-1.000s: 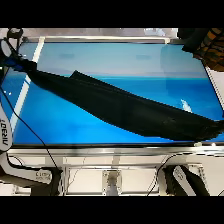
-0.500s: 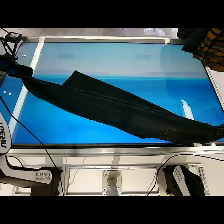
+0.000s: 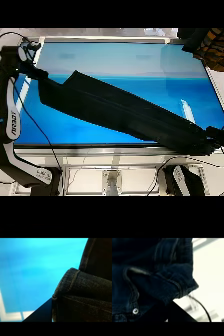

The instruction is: Fold the clothes and pants, and hang the long-sleeved shirts on hangers.

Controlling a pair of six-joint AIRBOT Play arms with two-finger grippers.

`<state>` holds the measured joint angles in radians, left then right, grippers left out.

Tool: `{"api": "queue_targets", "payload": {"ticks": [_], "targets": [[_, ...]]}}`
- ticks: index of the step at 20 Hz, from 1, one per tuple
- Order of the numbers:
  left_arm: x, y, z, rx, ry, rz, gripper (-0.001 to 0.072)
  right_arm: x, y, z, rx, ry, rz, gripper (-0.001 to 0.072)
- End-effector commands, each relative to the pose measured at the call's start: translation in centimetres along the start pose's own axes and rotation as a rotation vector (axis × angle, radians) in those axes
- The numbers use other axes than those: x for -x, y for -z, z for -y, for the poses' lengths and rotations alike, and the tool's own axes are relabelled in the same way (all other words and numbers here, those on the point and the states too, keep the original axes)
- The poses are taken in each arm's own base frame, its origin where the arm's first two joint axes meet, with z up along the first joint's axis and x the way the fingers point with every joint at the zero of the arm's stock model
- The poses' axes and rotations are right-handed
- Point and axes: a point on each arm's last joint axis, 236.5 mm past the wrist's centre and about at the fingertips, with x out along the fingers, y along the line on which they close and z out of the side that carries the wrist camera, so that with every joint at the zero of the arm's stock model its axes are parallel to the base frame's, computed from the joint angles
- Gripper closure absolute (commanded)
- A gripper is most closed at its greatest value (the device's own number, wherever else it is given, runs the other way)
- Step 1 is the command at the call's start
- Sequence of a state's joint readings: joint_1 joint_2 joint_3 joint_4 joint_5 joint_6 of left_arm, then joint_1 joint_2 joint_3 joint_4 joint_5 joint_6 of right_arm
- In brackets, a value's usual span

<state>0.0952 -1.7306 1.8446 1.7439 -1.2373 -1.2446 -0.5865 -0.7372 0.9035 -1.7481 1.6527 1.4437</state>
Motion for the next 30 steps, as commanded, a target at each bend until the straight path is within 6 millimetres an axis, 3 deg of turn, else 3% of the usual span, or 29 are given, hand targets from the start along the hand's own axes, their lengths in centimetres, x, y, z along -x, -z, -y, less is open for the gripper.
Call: {"api": "queue_targets", "payload": {"ticks": [1,3,5,10,13,16,21,25,30], "targets": [[-1.3,-5.1,1.7,-0.051,-0.027,0.172,0.0674,-0.9,-4.5,0.8,-0.087,0.036,0.191,0.0686],[-1.0,-8.2,2.9,-0.071,-0.043,0.284,0.0675,-0.3,-7.5,1.1,-0.162,0.032,0.318,0.0685],[-1.4,-10.3,3.8,-0.048,-0.044,0.362,0.0675,-0.8,-8.8,0.8,-0.194,0.012,0.337,0.0685],[-6.2,-9.8,5.1,-0.009,-0.017,0.317,0.0675,-6.3,-10.5,-1.5,-0.188,-0.056,0.188,0.0684],[-8.0,-10.3,5.5,-0.005,-0.016,0.336,0.0674,-9.4,-11.7,-2.7,-0.21,-0.092,0.139,0.0683],[-9.6,-10.7,7.1,-0.027,-0.004,0.343,0.0674,-11.6,-12.7,-3.2,-0.225,-0.106,0.122,0.0684],[-10.6,-12.6,8.4,-0.041,-0.006,0.419,0.0674,-11.6,-16.0,-2.9,-0.337,-0.117,0.246,0.0683],[-11.4,-13.3,8.5,-0.042,-0.008,0.427,0.0673,-12.0,-15.8,-2.9,-0.334,-0.116,0.232,0.0681],[-9.8,-15.2,7.7,-0.034,-0.026,0.482,0.0674,-11.9,-16.2,-2.5,-0.34,-0.099,0.252,0.0682]]}}
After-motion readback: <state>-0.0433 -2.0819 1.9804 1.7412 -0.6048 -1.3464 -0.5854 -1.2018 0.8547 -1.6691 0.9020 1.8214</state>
